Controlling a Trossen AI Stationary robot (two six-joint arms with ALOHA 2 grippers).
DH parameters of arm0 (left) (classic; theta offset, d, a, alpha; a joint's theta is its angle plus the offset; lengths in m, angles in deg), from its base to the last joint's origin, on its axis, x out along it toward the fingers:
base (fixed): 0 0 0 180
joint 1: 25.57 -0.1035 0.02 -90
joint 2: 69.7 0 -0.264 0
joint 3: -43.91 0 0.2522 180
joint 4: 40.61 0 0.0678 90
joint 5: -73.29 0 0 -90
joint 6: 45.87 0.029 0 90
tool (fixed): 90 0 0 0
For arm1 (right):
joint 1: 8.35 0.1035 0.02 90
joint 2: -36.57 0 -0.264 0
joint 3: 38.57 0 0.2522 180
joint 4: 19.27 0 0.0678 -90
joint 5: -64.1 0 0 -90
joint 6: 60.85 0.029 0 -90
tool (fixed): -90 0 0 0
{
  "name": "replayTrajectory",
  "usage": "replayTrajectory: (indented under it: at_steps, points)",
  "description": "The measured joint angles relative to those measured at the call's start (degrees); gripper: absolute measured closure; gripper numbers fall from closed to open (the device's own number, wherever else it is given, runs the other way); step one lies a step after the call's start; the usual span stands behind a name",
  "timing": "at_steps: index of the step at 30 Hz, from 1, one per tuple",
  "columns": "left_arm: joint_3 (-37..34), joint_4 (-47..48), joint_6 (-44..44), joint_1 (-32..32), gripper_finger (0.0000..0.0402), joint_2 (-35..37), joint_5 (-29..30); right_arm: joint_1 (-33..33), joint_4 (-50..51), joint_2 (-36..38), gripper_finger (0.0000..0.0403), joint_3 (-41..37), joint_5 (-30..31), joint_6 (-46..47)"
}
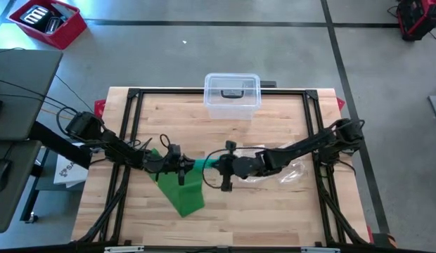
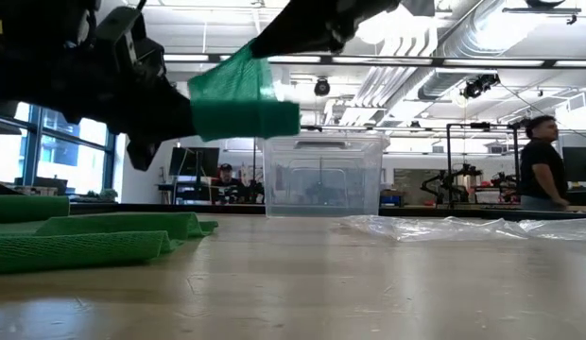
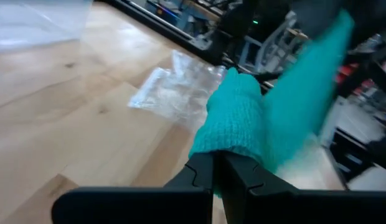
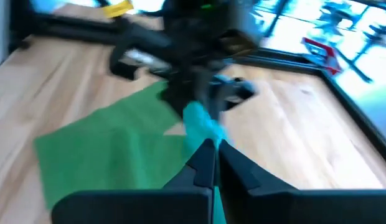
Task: Roll bandage
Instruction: Roll the blue bandage
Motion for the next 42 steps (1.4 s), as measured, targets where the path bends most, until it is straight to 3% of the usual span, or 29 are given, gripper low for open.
replayTrajectory:
  at_steps: [3,10,20,29,31,37,42]
  points:
    - [0.05,-0.18,0.24,0.28,0.04,0.0,-2.99,-1.16,2.11,0.55,0.0403,0.0,1.02,4.29]
    - [1.92,0.45,4.01,1.71,0.0401,0.0,-8.23,-3.07,6.89,-0.3,0.0403,0.0,-3.41,11.26]
    - [2.6,0.31,4.7,1.88,0.04,0.0,-5.42,-2.5,0.86,-0.32,0.0403,0.0,-8.31,10.19]
    - [2.6,0.9,4.87,2.16,0.04,-0.02,-1.14,1.01,2.87,-0.06,0.0403,0.0,-7.61,13.2]
    - [2.6,0.96,4.8,2.16,0.04,-0.02,-0.98,3.27,3.39,-0.06,0.0403,0.0,-4.9,13.43]
    - [2.61,1.22,4.5,3.05,0.04,-0.02,-2.69,7.92,2.9,0.03,0.0403,0.0,13.28,20.13]
    - [2.67,1.15,4.5,4.21,0.04,0.0,-3.73,6.49,5.71,0.14,0.0403,0.0,15.28,26.51]
